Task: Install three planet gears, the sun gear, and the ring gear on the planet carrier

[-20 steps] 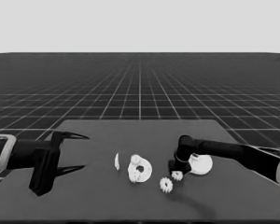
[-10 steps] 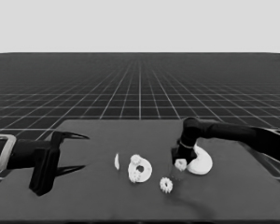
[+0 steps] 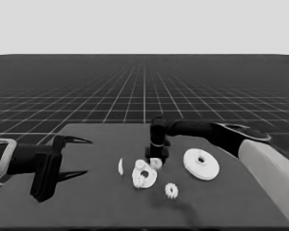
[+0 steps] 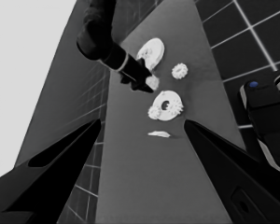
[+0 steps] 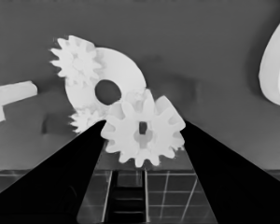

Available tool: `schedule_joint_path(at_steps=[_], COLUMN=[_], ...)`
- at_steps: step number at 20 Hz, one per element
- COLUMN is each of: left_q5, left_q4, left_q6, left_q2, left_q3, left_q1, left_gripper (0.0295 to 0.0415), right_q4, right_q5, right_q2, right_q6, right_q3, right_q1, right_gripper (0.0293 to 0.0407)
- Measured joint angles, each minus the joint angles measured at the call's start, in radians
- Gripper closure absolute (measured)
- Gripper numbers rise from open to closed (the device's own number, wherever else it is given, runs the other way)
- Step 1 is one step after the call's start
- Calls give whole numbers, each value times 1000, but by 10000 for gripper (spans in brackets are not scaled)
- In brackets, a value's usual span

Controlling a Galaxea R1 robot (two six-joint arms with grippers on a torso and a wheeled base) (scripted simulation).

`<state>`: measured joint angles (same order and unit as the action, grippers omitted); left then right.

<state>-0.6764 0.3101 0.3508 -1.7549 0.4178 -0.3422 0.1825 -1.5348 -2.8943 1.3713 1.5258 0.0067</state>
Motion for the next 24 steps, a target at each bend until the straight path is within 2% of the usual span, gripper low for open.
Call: schedule_joint_path(at_steps=[4,6,8,14,15,16,17,19,24], left_q5=[0,0,0,0,0,0,0,0,0], left_q4=[0,0,0,0,0,0,0,0,0], left_q6=[0,0,0,0,0,0,0,0,0], left_q2=[0,0,0,0,0,0,0,0,0], left_q3=[0,0,0,0,0,0,0,0,0], left_q1=[0,0,0,0,0,0,0,0,0], left_gripper=[326,326,326,326,326,326,326,326,326], right_q4=[0,99,131,146,146,146,147,147,147], right_q5=[1,31,46,54,55,55,55,55,55], right_q2=[-16,-32,-40,-45,-45,-45,-45,-45,-45], right_q6=[-4,-39,-56,-65,-66,-66,-66,-66,-66], right_q3=[22,78,109,125,126,126,126,126,126], right_q1=[0,-103,-140,-155,-155,-155,-155,-155,-155], right_gripper=[387,387,387,387,355,328,319,316,315])
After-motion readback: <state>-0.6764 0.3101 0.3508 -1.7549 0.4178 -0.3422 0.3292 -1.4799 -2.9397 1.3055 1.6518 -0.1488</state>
